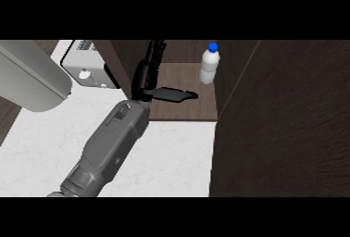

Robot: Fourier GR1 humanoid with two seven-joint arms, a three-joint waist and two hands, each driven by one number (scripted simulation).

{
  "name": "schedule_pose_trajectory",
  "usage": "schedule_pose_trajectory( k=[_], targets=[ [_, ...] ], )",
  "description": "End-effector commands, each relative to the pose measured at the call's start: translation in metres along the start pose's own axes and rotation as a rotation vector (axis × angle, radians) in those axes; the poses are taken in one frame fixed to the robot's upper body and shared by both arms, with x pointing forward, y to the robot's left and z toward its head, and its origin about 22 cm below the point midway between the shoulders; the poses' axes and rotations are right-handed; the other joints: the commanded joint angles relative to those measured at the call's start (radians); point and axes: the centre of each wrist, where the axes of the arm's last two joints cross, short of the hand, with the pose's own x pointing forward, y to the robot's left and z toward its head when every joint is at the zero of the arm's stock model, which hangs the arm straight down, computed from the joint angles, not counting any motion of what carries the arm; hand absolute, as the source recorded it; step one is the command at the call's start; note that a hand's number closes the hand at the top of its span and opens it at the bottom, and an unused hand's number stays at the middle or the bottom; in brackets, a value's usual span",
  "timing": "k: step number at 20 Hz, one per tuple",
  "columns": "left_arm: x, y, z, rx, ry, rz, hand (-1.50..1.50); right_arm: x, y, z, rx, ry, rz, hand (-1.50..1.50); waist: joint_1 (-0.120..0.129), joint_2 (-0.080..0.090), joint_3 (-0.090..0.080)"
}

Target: Pick up the bottled water, place it into the cabinet and close the cabinet

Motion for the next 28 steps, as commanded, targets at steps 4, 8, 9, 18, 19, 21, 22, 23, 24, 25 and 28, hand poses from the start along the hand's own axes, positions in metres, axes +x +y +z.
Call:
schedule_pose_trajectory(
  k=[4, 8, 9, 18, 19, 21, 22, 23, 24, 25, 28],
  targets=[
    [0.014, 0.001, 0.046, 0.081, 0.032, 0.107, -1.50, -0.007, 0.000, 0.000, -0.010, 0.017, -0.001, -1.50, 0.039, -0.014, -0.002],
    [0.041, 0.009, 0.076, 0.067, 0.007, 0.136, -1.50, -0.006, 0.016, -0.001, 0.000, 0.008, -0.016, -1.50, 0.031, -0.011, -0.002],
    [0.041, 0.024, 0.095, 0.057, 0.003, 0.143, -1.50, 0.004, 0.004, 0.002, 0.008, 0.011, -0.016, -1.50, 0.032, -0.010, -0.002],
    [0.113, 0.007, 0.172, 0.015, 0.018, 0.210, -1.50, 0.024, 0.022, -0.006, 0.138, 0.028, 0.077, -1.50, 0.008, -0.001, -0.003],
    [0.122, 0.013, 0.181, 0.014, 0.018, 0.236, -1.50, 0.013, 0.008, 0.003, 0.179, 0.055, 0.096, -1.50, 0.008, -0.003, -0.003],
    [0.115, 0.019, 0.199, 0.015, 0.003, 0.233, -1.50, 0.021, 0.014, 0.001, 0.228, 0.098, 0.112, 1.50, 0.004, 0.001, -0.004],
    [0.133, 0.015, 0.208, 0.020, 0.009, 0.237, -1.50, 0.013, 0.008, 0.002, 0.256, 0.124, 0.108, 1.50, 0.010, -0.001, -0.003],
    [0.139, 0.017, 0.205, 0.046, -0.008, 0.246, -1.50, 0.024, 0.018, -0.001, 0.314, 0.152, 0.118, 1.50, 0.014, 0.000, -0.004],
    [0.147, 0.035, 0.220, 0.059, -0.028, 0.223, -1.50, 0.025, 0.006, 0.001, 0.327, 0.126, 0.139, 1.50, 0.018, -0.002, -0.003],
    [0.144, 0.029, 0.227, 0.082, -0.023, 0.212, -1.50, 0.022, 0.022, -0.003, 0.379, 0.124, 0.166, 1.50, 0.022, -0.002, -0.004],
    [0.163, 0.057, 0.230, 0.094, -0.048, 0.190, -1.50, 0.027, 0.032, 0.007, 0.474, 0.120, 0.133, 1.50, 0.011, -0.002, -0.004]
  ],
)
